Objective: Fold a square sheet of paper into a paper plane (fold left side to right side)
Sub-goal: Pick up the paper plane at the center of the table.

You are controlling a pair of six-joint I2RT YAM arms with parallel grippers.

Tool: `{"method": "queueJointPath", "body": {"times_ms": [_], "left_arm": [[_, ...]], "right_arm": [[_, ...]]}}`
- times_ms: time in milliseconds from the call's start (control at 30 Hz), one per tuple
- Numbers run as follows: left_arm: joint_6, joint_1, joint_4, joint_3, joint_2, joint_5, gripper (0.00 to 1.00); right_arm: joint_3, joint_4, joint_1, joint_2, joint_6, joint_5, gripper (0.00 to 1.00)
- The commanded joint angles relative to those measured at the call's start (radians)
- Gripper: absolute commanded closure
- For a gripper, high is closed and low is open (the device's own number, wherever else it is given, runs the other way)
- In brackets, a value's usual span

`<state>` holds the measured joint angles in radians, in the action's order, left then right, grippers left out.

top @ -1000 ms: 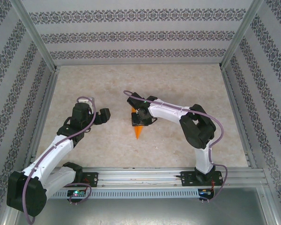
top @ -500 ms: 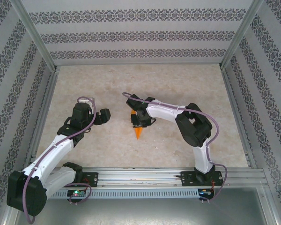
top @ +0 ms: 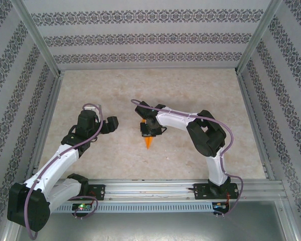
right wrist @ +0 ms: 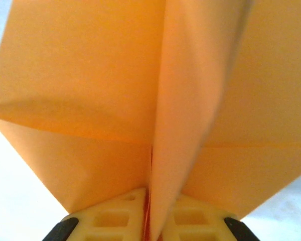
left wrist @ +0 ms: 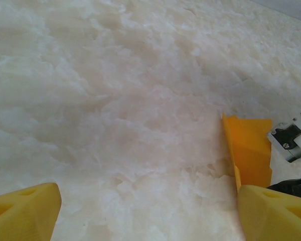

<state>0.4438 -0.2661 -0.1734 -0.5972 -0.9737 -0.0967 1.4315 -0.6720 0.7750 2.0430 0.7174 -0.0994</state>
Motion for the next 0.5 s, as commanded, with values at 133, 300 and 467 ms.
{"method": "queueJointPath", "body": {"times_ms": [133,300,467], "left_arm": [[-0.034,0.02,-0.042,-0.012,0.003,0.001,0.09],[-0.049,0.021,-0.048,-0.017,0.03,0.028,0.09],[-0.074,0.029,-0.068,-0.038,0.052,0.034,0.08]], "right_arm": [[0.024,-0.017,0.0,-0.005,0.023,0.014,0.93],[0.045,-0.053,-0.025,-0.062,-0.001,0.041,0.97],[0.116,-0.123,-0.074,-0.062,-0.057,0.068,0.97]]}}
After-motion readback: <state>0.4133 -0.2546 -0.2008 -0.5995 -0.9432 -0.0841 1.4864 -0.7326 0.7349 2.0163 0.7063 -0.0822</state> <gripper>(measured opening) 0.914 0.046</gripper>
